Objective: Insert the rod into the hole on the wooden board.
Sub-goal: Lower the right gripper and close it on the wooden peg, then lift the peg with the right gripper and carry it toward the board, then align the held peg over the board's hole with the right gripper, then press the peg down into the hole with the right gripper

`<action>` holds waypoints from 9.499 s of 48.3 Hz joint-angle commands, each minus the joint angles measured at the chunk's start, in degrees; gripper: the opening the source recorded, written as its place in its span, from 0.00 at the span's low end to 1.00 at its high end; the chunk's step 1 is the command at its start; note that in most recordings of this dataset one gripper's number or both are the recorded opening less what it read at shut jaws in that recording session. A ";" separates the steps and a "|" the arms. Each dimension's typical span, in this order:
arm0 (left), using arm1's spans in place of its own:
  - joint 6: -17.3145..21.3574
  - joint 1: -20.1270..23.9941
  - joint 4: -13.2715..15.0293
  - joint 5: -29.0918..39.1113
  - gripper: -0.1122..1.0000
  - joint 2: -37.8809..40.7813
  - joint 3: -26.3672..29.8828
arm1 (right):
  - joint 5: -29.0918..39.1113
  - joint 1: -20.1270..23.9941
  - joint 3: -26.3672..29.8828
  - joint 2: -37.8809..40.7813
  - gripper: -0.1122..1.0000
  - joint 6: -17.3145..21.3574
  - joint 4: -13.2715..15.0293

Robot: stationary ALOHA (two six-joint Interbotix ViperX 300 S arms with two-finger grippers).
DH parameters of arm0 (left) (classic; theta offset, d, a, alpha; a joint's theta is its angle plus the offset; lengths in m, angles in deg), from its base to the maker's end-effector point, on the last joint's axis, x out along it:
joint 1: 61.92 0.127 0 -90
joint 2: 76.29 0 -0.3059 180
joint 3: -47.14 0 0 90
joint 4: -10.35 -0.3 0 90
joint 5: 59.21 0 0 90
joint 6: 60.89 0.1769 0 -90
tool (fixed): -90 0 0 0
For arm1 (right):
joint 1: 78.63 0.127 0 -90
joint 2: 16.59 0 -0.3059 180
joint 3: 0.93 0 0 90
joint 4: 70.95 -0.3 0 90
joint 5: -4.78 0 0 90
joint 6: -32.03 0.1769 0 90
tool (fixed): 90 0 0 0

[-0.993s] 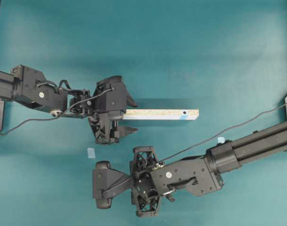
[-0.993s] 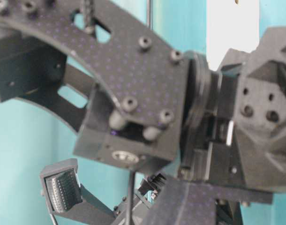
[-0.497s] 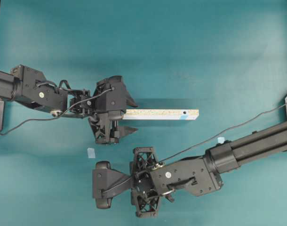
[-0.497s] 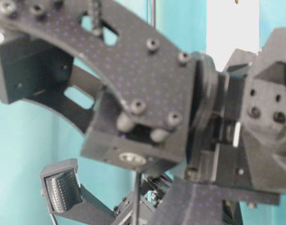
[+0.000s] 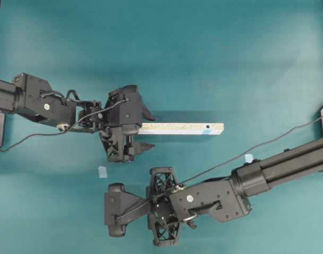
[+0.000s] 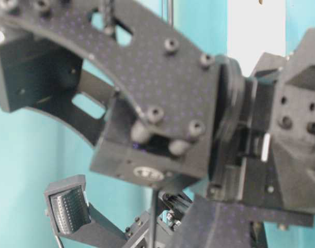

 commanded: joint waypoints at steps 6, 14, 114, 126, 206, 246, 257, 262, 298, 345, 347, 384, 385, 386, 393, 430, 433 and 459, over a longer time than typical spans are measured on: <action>-0.44 -0.35 -0.18 -0.35 1.00 -1.23 0.44 | -0.26 0.62 1.49 -1.14 0.42 -0.09 -0.09; -0.44 -0.35 -0.18 -0.35 1.00 -1.23 0.44 | -0.26 0.62 1.49 -1.14 0.38 -0.09 -0.18; -0.97 0.26 -0.18 0.00 1.00 -0.79 0.79 | -26.72 -6.33 -20.48 -29.09 0.20 -0.35 12.92; -1.05 0.62 -0.18 0.09 1.00 -0.79 0.88 | -42.10 -9.76 -31.99 -35.51 0.20 -0.44 12.92; 0.53 2.11 -0.18 -0.35 0.71 -0.62 0.35 | -70.75 -22.15 -55.46 -44.38 0.20 -0.97 12.92; 0.53 2.02 -0.18 -0.53 0.51 -0.62 0.09 | -78.22 -24.79 -60.82 -43.68 0.20 -1.14 12.83; 0.62 1.85 -0.18 -0.53 0.41 -0.53 0.09 | -85.69 -25.31 -63.28 -39.64 0.20 -3.16 12.83; 0.62 1.49 -0.26 -0.53 0.39 -0.53 0.00 | -90.00 -25.22 -63.81 -37.00 0.20 -4.92 11.95; 0.44 0.44 -0.18 0.00 0.39 -0.62 -0.62 | -103.71 -25.31 -69.61 -30.76 0.20 -10.72 6.06; 0.44 0.62 -0.18 0.00 0.39 -0.62 -0.44 | -104.24 -25.31 -69.35 -26.81 0.20 -11.87 6.15; 0.44 0.62 -0.18 0.00 0.39 -0.62 -0.35 | -104.24 -25.31 -69.26 -26.81 0.20 -11.87 6.06; 0.44 0.62 -0.26 0.00 0.39 -0.62 -0.44 | -103.97 -25.31 -69.26 -25.75 0.20 -11.87 6.24; 0.44 0.62 -0.18 0.00 0.39 -0.62 -0.53 | -103.97 -25.31 -69.26 -25.66 0.20 -11.87 6.24; 0.44 0.62 -0.26 0.00 0.39 -0.62 -0.44 | -103.97 -25.31 -69.26 -25.66 0.20 -11.87 6.33; 0.44 0.62 -0.18 0.00 0.39 -0.62 -0.44 | -103.89 -25.31 -69.26 -25.66 0.20 -11.87 6.33; 0.26 0.70 -0.26 0.00 0.39 -0.70 -0.53 | -103.18 -25.31 -69.17 -24.35 0.20 -11.87 6.50; 0.18 0.70 -0.26 0.00 0.39 -0.70 -0.53 | -103.18 -25.31 -69.35 -24.35 0.20 -11.87 6.50; -0.26 0.70 -0.18 0.09 0.39 -0.70 -0.35 | -101.87 -25.14 -70.75 -24.43 0.20 -12.66 6.50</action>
